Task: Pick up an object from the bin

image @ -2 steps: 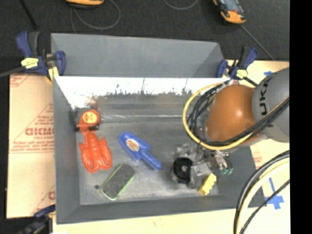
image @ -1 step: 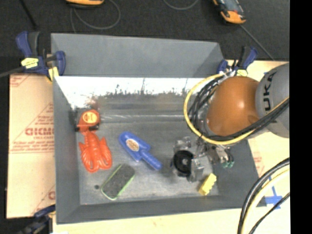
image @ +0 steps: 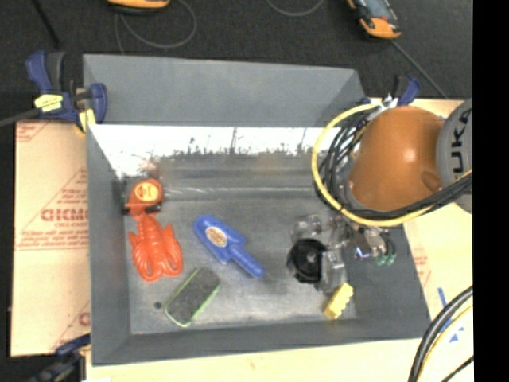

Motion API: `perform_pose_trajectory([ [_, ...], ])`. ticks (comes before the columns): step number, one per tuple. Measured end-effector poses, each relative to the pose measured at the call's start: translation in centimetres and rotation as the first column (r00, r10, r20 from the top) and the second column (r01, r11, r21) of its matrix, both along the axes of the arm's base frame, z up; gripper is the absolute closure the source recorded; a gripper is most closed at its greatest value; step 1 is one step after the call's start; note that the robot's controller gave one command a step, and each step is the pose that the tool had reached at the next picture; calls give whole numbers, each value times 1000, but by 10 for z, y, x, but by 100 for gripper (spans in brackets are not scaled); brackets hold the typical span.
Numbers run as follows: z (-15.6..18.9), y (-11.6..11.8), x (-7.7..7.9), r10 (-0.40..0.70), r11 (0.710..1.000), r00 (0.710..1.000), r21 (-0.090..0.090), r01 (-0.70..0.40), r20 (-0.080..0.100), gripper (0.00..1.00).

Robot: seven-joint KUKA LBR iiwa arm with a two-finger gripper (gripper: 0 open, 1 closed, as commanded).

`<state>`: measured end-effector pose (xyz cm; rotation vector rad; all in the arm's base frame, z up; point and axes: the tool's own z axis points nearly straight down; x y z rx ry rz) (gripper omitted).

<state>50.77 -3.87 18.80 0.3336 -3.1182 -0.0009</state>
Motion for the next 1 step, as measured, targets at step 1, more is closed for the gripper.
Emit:
perform_pose_trajectory([
  [1,-10,-2,15,-18,1000,1000,-1,18,25,100],
])
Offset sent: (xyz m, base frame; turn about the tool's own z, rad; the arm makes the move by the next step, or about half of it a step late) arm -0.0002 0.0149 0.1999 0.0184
